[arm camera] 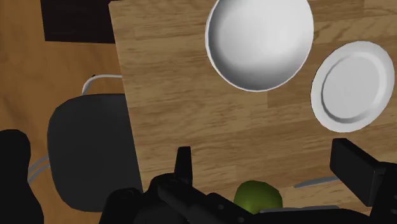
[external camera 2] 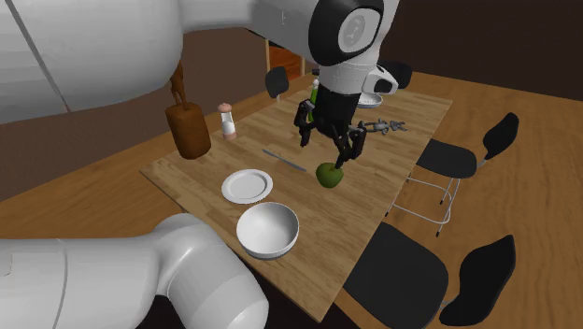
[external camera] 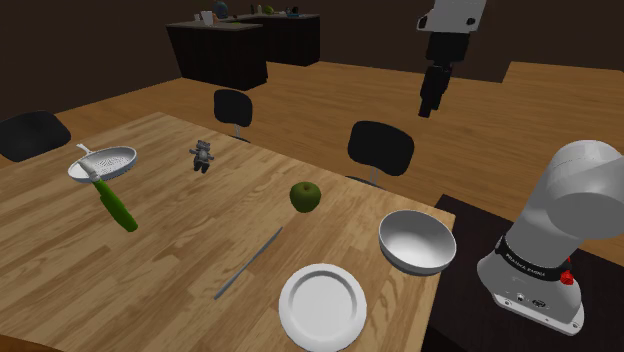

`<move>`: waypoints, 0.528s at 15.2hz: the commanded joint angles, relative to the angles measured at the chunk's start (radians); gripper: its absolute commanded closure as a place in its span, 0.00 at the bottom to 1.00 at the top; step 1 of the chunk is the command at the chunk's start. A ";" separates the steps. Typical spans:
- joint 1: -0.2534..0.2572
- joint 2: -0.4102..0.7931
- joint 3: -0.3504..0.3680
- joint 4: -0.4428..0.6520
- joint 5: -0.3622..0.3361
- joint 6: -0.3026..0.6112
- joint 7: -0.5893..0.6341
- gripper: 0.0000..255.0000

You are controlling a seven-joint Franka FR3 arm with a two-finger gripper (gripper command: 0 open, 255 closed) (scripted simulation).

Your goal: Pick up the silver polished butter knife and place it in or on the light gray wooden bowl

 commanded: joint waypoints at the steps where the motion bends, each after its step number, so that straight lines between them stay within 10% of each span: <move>1: 0.000 0.000 0.000 0.000 0.000 0.000 0.000 0.00; 8: 0.001 -0.019 0.198 -0.111 0.140 0.113 0.336 0.00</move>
